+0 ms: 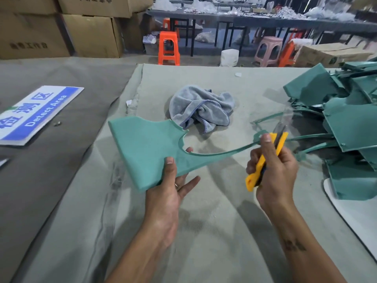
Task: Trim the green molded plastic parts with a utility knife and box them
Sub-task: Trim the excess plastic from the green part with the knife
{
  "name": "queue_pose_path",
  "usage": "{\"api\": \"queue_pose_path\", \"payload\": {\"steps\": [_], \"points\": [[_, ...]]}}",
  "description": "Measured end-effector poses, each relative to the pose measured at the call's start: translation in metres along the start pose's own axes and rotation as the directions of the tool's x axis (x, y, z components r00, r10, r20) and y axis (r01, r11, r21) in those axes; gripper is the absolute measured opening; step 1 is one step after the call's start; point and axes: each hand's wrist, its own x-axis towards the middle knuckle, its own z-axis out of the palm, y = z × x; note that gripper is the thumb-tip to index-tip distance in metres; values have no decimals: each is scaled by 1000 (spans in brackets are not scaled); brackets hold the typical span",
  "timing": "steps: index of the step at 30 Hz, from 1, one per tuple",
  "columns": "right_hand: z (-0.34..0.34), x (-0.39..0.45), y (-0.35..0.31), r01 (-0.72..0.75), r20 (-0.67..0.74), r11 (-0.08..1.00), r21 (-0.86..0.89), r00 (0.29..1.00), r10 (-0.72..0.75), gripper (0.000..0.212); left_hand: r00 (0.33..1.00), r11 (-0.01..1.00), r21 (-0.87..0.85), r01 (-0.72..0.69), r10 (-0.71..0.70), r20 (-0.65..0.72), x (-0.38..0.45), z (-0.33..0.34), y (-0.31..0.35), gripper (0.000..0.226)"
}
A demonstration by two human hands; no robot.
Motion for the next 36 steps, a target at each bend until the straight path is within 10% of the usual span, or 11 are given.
{"api": "queue_pose_path", "payload": {"steps": [6,14,21,29,36], "points": [[16,-17,2,-31,96,1000,-1,995,31,20,994,986,166,22,-39,99,-11,0,0,47],[-10,0,-21,-45,142,996,71,989,35,16,964,933,-278,230,-180,193,8,-23,28,60],[-17,2,-28,-110,233,983,148,970,73,29,944,941,-111,320,-307,118,12,-27,33,41],[-14,10,-20,-110,-110,994,-17,988,108,25,891,937,230,263,-327,314,19,-37,24,53],[-7,6,-18,12,-136,990,-143,990,-32,13,791,843,485,234,-454,409,7,-29,9,41]]}}
